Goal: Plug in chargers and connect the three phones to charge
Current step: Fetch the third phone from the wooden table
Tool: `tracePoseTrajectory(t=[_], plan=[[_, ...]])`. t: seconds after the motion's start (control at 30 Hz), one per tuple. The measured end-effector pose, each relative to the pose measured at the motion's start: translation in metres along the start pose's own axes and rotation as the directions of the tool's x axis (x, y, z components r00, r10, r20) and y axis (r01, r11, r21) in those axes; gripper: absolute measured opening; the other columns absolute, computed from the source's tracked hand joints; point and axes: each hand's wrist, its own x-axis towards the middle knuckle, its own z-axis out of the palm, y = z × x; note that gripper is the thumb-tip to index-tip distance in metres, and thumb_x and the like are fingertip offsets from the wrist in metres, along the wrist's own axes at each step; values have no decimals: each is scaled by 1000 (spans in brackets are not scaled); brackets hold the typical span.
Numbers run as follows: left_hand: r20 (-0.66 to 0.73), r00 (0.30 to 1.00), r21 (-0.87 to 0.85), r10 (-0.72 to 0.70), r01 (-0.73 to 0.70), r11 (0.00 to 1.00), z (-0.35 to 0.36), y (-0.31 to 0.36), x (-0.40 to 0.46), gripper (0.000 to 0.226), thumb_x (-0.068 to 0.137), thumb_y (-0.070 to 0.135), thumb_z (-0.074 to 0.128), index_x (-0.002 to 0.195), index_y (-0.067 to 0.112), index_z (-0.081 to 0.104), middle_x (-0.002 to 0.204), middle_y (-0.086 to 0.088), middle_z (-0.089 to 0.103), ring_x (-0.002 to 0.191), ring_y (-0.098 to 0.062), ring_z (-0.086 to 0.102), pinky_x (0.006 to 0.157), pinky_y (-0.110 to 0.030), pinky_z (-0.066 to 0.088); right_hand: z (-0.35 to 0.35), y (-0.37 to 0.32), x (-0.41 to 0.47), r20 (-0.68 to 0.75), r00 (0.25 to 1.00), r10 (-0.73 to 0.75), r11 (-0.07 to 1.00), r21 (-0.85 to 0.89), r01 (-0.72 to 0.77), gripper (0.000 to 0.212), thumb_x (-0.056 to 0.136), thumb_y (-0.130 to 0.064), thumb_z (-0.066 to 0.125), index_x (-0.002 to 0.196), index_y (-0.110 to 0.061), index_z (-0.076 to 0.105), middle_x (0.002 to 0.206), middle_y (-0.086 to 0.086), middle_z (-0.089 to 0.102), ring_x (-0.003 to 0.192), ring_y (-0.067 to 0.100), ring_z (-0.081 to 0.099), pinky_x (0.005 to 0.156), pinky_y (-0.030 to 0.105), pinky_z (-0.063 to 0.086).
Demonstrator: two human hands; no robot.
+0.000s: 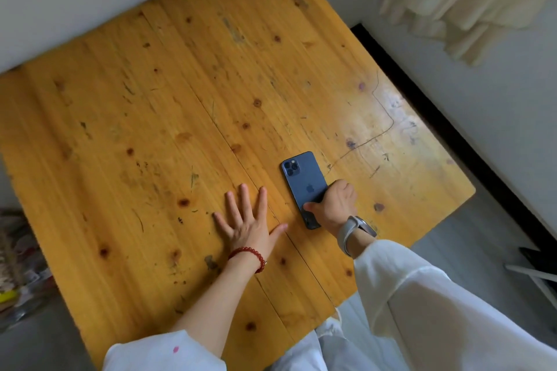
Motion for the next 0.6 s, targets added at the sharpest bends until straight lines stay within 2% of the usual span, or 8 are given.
tracePoseTrajectory(t=[0.1,0.17,0.27,0.37,0.5,0.6], plan=[[10,1000,-8,-27,27,1000,1,0,-2,97,74,74,32,119,39,-47,130,-1,-53,121,-30,-48,98,-61,-23,11,-7,-10,-24,998,-62,998,-15,61,57,75,-26,70,116,-7,35,118,15,40,107,31,38,76,39,31],[16,999,-17,-41,41,999,1,-2,-2,96,75,73,32,118,40,-47,134,-2,-50,123,-31,-44,101,-62,-20,15,-8,-15,-28,997,-75,997,-6,75,70,76,-28,69,128,-11,25,121,15,39,109,30,37,77,40,33],[2,1000,-10,-2,2,1000,-2,-7,0,92,75,74,32,120,44,-42,139,-1,-44,127,-29,-40,104,-61,-16,17,0,-21,-60,992,-108,992,-72,103,87,75,-41,68,137,-10,15,128,12,34,113,29,35,83,41,38],[-22,999,-6,45,-45,999,-2,-15,-2,86,78,68,35,123,47,-35,142,4,-38,130,-24,-36,107,-61,-10,22,5,-27,-60,991,-119,984,-142,109,85,73,-46,67,134,-8,21,130,11,33,114,29,34,86,40,37],[-38,997,-7,67,-67,998,-2,-19,-4,82,81,64,38,128,46,-27,142,6,-35,136,-26,-28,109,-59,-8,23,-3,-24,-63,996,-57,993,-102,50,72,70,-39,72,121,-7,33,123,12,38,110,28,36,84,38,35],[-37,998,-15,58,-59,998,-4,-16,-5,81,81,63,38,134,45,-20,143,6,-35,137,-27,-28,108,-58,-10,19,-2,-20,-49,997,-64,992,-108,58,71,67,-41,74,116,-7,37,116,11,41,106,27,40,83,38,37]])
